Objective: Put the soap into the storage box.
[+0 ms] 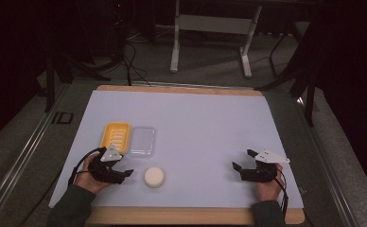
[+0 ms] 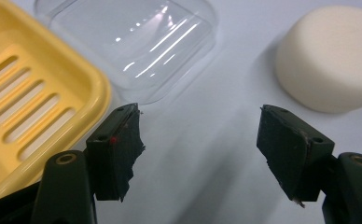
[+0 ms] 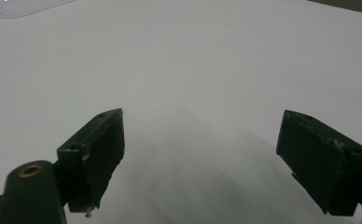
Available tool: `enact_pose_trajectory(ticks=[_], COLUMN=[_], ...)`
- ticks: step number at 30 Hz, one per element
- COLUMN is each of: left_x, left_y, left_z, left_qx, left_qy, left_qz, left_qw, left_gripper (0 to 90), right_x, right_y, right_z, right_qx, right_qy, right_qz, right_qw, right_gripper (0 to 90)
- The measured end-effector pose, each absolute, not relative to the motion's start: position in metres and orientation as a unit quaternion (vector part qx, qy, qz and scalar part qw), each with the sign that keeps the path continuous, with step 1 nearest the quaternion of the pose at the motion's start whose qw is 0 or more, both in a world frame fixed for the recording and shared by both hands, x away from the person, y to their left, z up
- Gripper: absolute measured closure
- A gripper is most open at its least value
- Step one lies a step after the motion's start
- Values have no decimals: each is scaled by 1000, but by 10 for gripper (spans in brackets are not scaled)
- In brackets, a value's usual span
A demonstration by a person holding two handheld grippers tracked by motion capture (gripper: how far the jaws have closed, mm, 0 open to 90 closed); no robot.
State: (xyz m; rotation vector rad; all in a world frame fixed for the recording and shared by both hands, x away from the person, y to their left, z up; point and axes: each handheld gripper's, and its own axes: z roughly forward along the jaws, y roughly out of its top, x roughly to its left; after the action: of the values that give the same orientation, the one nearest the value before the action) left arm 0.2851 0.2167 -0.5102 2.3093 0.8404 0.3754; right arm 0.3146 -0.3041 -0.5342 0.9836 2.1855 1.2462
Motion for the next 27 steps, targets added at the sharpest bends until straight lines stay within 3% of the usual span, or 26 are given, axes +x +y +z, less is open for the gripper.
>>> enact_pose_trajectory(ticks=[27], left_x=[297], left_y=[198], left_z=[-495], left_qx=[926], left_qy=[237], left_qz=[91], left_qw=[281], left_gripper=[295], right_x=[316], right_y=[-305], right_z=[-534], right_qx=[361], right_qy=[788], right_qz=[449], right_qw=[215], right_gripper=[149])
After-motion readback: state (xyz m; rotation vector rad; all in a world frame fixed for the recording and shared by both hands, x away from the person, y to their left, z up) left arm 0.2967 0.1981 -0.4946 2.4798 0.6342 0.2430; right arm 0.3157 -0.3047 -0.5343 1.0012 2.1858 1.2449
